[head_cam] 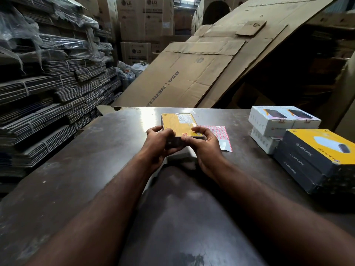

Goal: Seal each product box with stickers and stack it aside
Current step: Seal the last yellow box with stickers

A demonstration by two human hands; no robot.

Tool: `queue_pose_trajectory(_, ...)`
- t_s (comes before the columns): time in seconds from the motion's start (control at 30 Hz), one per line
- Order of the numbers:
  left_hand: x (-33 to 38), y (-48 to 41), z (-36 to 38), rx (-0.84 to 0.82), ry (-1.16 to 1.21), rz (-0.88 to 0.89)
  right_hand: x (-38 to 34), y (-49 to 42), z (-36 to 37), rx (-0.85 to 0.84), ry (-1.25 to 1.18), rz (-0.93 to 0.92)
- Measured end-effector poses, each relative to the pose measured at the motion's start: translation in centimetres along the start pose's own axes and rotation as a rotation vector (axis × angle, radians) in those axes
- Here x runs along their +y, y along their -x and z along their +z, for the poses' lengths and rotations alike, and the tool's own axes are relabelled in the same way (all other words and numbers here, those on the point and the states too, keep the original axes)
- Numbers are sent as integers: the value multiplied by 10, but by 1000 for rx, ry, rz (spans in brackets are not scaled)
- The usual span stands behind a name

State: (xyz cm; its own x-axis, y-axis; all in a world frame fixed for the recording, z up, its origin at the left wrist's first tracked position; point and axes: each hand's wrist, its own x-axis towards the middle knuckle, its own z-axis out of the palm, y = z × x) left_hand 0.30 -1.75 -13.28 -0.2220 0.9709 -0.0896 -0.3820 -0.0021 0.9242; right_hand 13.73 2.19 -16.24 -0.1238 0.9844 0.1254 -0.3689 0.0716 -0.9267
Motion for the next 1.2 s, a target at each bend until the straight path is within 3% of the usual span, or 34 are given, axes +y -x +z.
queue_pose_trajectory(0.37,-7,5,13,-33,-121,-6,-18,-4,-2,130,-254,229)
queue_pose_trajectory(0.53,-4,4,12,-27,-108,-6,-17,-2,1,129,-172,210)
queue_pose_trajectory(0.73,-3,2,4,-18,-44,-23,-11,-2,1,-34,-33,127)
queue_pose_trajectory(1.1,-5,2,6,-20,-101,-45,6,-5,1,163,137,47)
queue_pose_trajectory(1.2,-5,3,6,-22,-106,-45,1,-7,-2,126,151,41)
